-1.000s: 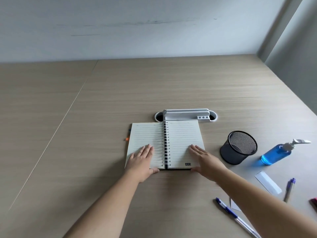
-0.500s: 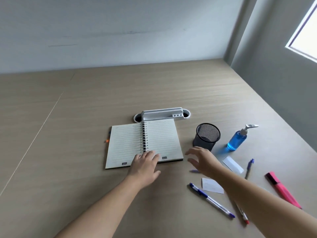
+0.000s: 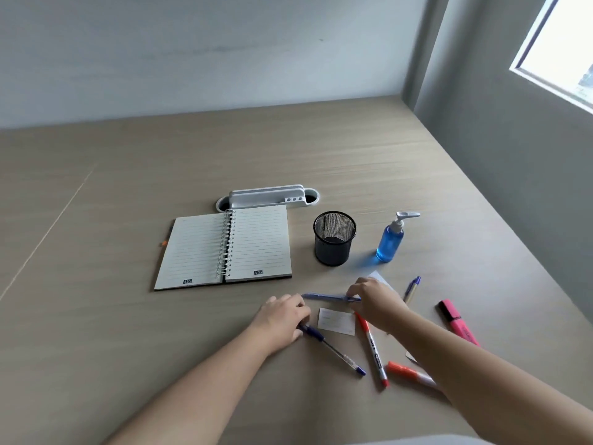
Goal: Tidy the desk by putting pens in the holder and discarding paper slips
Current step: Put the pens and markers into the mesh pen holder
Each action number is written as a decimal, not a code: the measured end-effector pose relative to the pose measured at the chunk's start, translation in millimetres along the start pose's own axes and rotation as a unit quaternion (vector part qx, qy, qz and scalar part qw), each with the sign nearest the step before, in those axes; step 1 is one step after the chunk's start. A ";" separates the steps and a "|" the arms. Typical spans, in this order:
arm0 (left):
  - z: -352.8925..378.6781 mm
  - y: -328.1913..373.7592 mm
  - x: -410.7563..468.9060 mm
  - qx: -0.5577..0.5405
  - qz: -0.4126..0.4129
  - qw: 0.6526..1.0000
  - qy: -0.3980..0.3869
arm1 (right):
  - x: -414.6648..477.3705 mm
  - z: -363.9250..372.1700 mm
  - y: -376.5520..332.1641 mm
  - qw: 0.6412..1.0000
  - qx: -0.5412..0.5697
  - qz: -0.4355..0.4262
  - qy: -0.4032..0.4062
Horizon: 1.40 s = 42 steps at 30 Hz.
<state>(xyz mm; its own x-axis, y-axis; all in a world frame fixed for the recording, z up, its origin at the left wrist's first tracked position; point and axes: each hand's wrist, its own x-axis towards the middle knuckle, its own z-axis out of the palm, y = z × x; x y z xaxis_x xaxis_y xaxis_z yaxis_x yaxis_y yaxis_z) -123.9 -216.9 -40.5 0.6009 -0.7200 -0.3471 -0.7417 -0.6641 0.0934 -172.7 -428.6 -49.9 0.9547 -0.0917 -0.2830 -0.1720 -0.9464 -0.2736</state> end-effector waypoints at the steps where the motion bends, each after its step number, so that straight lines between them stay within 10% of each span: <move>1: 1.2 -0.5 -0.5 -0.006 -0.007 1.000 0.001 | 3.1 0.2 -3.2 1.000 -0.006 -0.014 -0.004; 10: -6.2 -10.3 6.9 -0.133 -0.051 0.989 -0.039 | 15.3 -8.2 -4.6 0.997 -0.057 -0.056 0.021; 18: -111.1 -34.5 23.8 -0.476 -0.056 0.876 0.046 | -0.2 -114.6 10.4 0.969 0.222 -0.053 0.094; 28: -189.1 -32.8 83.3 -0.473 -0.071 0.831 0.284 | 55.6 -183.3 -21.4 0.959 0.227 -0.008 0.171; 42: -122.1 -28.9 132.7 -0.444 -0.119 0.861 0.216 | 87.1 -115.2 -11.2 0.979 0.169 0.048 0.101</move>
<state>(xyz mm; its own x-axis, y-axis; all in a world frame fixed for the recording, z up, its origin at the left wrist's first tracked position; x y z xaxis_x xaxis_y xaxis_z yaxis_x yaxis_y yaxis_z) 13.6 -317.8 24.7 0.9017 -0.4220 -0.0945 -0.1759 -0.5575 0.8113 -59.6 -461.8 34.4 0.9526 -0.2674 -0.1450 -0.3021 -0.7771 -0.5521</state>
